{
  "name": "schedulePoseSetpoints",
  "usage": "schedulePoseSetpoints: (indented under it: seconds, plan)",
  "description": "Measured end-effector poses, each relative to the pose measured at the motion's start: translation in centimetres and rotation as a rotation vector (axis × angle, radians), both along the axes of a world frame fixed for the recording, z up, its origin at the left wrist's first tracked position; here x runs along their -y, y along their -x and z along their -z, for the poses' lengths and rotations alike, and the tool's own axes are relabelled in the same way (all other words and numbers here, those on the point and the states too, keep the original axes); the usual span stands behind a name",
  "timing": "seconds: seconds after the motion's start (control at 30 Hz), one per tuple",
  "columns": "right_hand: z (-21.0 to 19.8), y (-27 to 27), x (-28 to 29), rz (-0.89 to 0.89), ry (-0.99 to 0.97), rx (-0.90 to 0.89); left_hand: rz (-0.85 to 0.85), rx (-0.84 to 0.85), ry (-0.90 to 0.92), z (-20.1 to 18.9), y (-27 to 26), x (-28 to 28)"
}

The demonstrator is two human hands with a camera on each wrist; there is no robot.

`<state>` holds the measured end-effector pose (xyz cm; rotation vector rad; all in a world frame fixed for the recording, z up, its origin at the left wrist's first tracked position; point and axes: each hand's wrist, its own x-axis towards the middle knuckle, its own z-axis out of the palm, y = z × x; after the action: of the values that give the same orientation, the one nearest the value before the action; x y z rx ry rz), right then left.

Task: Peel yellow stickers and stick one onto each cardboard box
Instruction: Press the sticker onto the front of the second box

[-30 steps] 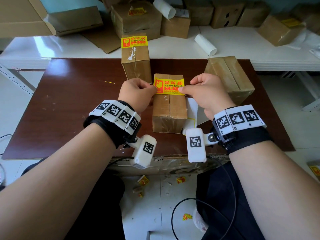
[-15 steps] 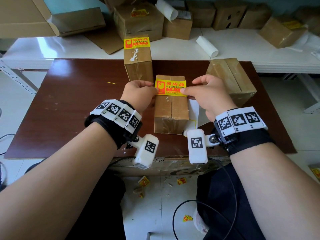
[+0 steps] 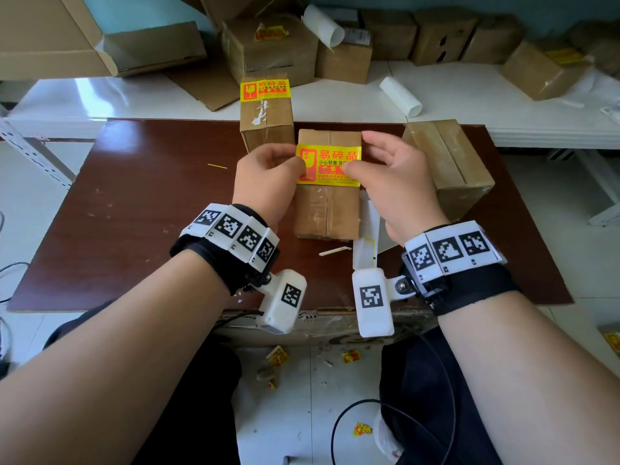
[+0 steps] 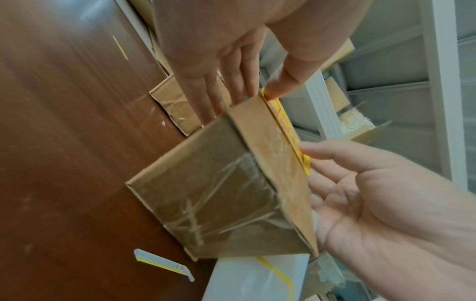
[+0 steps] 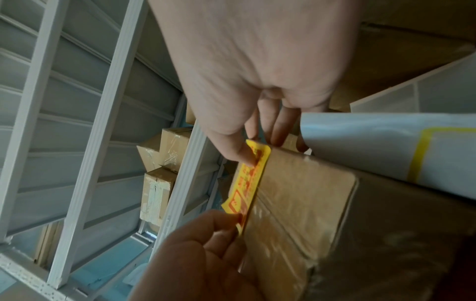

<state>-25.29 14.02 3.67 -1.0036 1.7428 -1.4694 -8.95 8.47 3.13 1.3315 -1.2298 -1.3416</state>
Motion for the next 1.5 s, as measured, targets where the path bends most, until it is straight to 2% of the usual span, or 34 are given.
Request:
schedulePoseSetpoints:
  seconds: [0.13,0.27,0.63,1.5]
  plan:
    - [-0.23,-0.34,-0.18,0.003,0.049,-0.058,0.009,-0.004,0.127,0.01,0.32,-0.21]
    - [0.05,-0.83,-0.22,-0.001,0.066,-0.127,0.086,0.055,0.253,0.53,0.22,-0.43]
    - [0.16,-0.76,-0.27,-0.035,0.068,-0.196,0.124,0.107,0.345,0.25,-0.07,-0.76]
    - [0.55,-0.36,-0.02,-0.100,0.078,-0.163,0.140,0.091,0.293,0.12,-0.07,-0.72]
